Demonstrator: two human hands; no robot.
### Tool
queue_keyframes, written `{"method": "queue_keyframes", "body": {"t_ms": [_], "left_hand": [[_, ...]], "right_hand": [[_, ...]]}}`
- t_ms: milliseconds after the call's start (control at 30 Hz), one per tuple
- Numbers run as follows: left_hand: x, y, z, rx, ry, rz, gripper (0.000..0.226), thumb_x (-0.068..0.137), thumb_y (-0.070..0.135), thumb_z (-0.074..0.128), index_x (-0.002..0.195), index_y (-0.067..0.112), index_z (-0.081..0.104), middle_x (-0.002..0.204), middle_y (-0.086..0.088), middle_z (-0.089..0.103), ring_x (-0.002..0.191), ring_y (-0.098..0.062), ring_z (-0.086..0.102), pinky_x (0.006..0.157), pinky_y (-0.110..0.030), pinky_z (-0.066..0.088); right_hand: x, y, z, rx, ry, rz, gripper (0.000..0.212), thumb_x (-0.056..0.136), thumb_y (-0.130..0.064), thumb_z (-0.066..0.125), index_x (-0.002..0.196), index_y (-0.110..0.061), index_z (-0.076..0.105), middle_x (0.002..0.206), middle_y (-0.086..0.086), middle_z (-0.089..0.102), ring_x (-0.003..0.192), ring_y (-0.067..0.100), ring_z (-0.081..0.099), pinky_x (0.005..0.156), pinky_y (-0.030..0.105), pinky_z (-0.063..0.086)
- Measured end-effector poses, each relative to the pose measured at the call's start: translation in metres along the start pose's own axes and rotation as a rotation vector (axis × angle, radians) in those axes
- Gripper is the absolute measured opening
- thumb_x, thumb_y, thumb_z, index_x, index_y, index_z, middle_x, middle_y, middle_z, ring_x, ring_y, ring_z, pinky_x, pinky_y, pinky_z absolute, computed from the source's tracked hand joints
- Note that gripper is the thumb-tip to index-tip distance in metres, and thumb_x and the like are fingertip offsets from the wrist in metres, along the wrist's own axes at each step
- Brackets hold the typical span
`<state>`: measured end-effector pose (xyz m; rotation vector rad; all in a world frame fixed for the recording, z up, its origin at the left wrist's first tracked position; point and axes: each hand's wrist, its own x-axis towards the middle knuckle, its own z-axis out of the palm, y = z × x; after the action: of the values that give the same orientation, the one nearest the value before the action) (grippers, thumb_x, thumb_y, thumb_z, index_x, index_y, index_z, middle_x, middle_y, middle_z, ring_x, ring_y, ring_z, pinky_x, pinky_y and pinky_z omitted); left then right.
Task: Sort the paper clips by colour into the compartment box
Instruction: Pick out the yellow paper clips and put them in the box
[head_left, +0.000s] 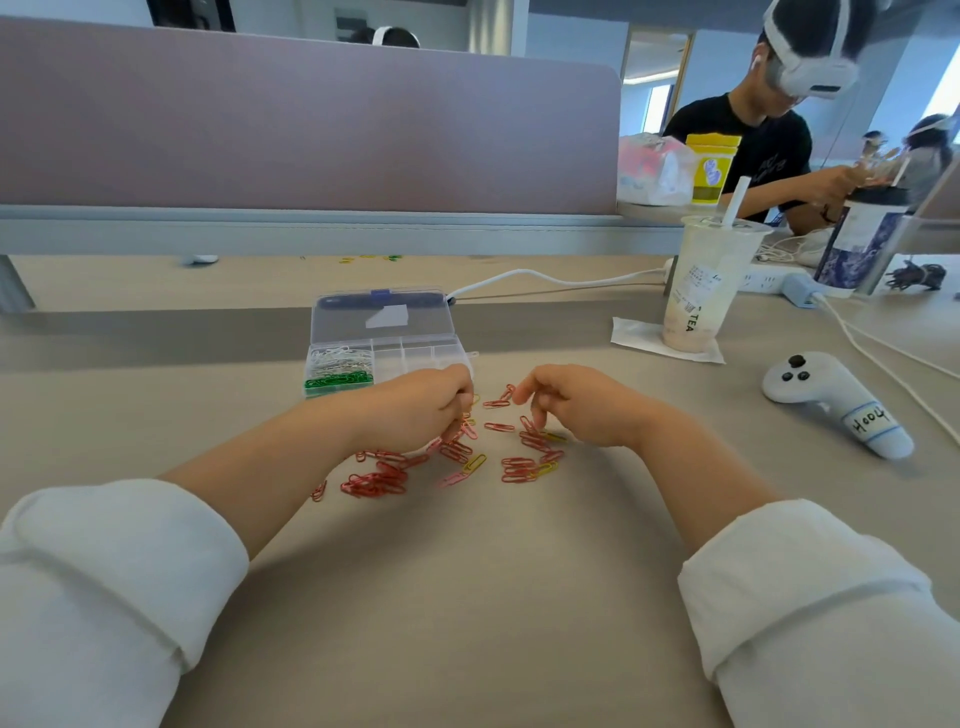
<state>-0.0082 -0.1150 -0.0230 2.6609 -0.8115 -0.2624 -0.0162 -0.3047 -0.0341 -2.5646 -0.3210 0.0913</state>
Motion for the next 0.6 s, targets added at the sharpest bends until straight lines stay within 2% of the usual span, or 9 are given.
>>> {"method": "queue_keyframes", "body": {"t_ms": [67, 100, 167, 267, 367, 433, 500, 600], "left_hand": [[0.003, 0.002, 0.002, -0.036, 0.006, 0.0, 0.018, 0.101, 0.018, 0.024, 0.098, 0.021, 0.042, 0.079, 0.004, 0.058, 0.071, -0.01, 0.048, 0.062, -0.017, 0.037], [0.004, 0.004, 0.002, -0.055, 0.004, 0.0, 0.021, 0.101, 0.018, 0.024, 0.106, 0.023, 0.044, 0.077, 0.005, 0.058, 0.073, -0.011, 0.05, 0.065, -0.018, 0.04], [0.006, 0.006, 0.003, -0.086, -0.002, -0.004, 0.03, 0.101, 0.016, 0.023, 0.114, 0.027, 0.048, 0.073, 0.007, 0.057, 0.075, -0.013, 0.052, 0.069, -0.022, 0.042], [0.011, 0.009, 0.005, -0.158, -0.017, -0.029, 0.031, 0.099, 0.009, 0.025, 0.1, 0.019, 0.054, 0.071, 0.004, 0.054, 0.064, -0.011, 0.045, 0.055, -0.014, 0.038], [0.014, 0.014, 0.008, -0.213, -0.033, -0.06, 0.033, 0.095, 0.004, 0.026, 0.084, 0.015, 0.054, 0.069, 0.002, 0.05, 0.058, -0.012, 0.04, 0.052, -0.021, 0.036], [0.014, 0.016, 0.008, -0.224, -0.023, -0.055, 0.035, 0.093, 0.004, 0.027, 0.074, 0.017, 0.053, 0.069, 0.001, 0.047, 0.06, -0.014, 0.04, 0.055, -0.024, 0.035], [0.013, 0.017, 0.009, -0.14, -0.002, -0.04, 0.035, 0.095, 0.009, 0.028, 0.069, 0.019, 0.049, 0.07, 0.002, 0.045, 0.07, -0.017, 0.042, 0.061, -0.024, 0.035], [0.011, 0.018, 0.009, 0.043, 0.041, -0.049, 0.039, 0.098, 0.033, 0.031, 0.069, 0.014, 0.048, 0.069, 0.001, 0.047, 0.068, -0.018, 0.043, 0.061, -0.026, 0.033]], "right_hand": [[0.0, 0.004, -0.001, -0.001, 0.03, 0.034, 0.032, 0.095, -0.002, 0.033, 0.107, -0.008, 0.061, 0.071, -0.011, 0.047, 0.076, 0.011, 0.046, 0.059, 0.01, 0.035], [0.0, 0.007, -0.002, -0.003, 0.051, 0.061, 0.03, 0.097, -0.007, 0.034, 0.105, -0.008, 0.062, 0.071, -0.012, 0.044, 0.077, 0.011, 0.044, 0.062, 0.018, 0.034], [0.001, 0.011, -0.004, -0.056, 0.09, 0.088, 0.026, 0.098, -0.019, 0.041, 0.097, -0.008, 0.064, 0.07, -0.013, 0.043, 0.081, 0.013, 0.044, 0.07, 0.022, 0.031], [-0.001, 0.015, -0.006, -0.169, 0.089, 0.092, 0.018, 0.087, -0.031, 0.062, 0.084, -0.013, 0.064, 0.066, -0.01, 0.044, 0.07, 0.012, 0.045, 0.061, 0.023, 0.033], [-0.003, 0.016, -0.006, -0.193, 0.032, 0.11, 0.02, 0.082, -0.028, 0.069, 0.092, -0.011, 0.068, 0.066, -0.011, 0.044, 0.06, 0.005, 0.041, 0.052, 0.015, 0.029], [-0.004, 0.015, -0.006, -0.206, 0.011, 0.113, 0.022, 0.084, -0.029, 0.067, 0.097, -0.011, 0.068, 0.074, -0.007, 0.051, 0.068, 0.008, 0.045, 0.058, 0.018, 0.033], [-0.003, 0.013, -0.004, -0.223, -0.003, 0.116, 0.024, 0.086, -0.028, 0.063, 0.1, -0.009, 0.068, 0.091, 0.002, 0.06, 0.081, 0.013, 0.049, 0.07, 0.021, 0.036], [-0.001, 0.01, 0.0, -0.236, -0.001, 0.118, 0.024, 0.088, -0.027, 0.061, 0.101, -0.008, 0.068, 0.106, 0.009, 0.065, 0.085, 0.015, 0.049, 0.074, 0.022, 0.036]]}}
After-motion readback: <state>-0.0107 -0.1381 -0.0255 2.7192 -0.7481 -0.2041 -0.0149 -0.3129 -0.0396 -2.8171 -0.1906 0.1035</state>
